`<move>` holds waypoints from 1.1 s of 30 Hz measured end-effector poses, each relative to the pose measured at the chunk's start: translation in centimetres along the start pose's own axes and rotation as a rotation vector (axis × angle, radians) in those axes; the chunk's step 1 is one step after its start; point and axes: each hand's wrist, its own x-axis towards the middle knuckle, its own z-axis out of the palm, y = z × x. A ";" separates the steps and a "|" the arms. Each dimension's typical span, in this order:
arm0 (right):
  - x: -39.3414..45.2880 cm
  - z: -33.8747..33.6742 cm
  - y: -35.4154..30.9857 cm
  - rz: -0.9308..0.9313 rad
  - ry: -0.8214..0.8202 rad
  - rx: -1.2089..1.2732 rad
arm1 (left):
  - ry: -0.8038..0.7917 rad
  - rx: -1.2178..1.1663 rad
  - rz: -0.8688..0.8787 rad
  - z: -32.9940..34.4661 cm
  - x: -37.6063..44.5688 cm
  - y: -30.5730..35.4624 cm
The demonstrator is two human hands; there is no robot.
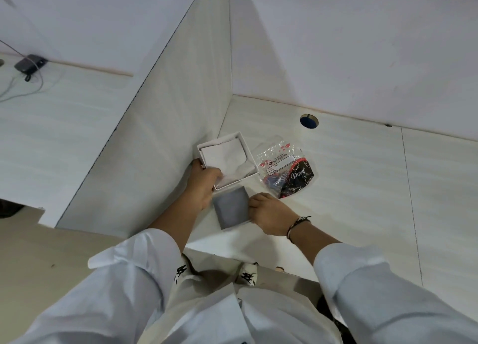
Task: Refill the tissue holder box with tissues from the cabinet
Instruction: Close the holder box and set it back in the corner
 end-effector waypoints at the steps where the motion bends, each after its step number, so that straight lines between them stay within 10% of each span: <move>1: -0.7 -1.2 0.1 0.030 0.011 0.069 | -0.003 0.005 0.001 0.0 0.0 0.2; 12: -4.7 -14.5 4.9 0.629 0.525 1.341 | -0.170 0.099 -0.006 0.8 -1.4 0.1; 33: 2.4 -14.3 1.6 1.016 0.584 1.269 | -0.338 -0.043 -0.043 1.1 -2.4 -0.6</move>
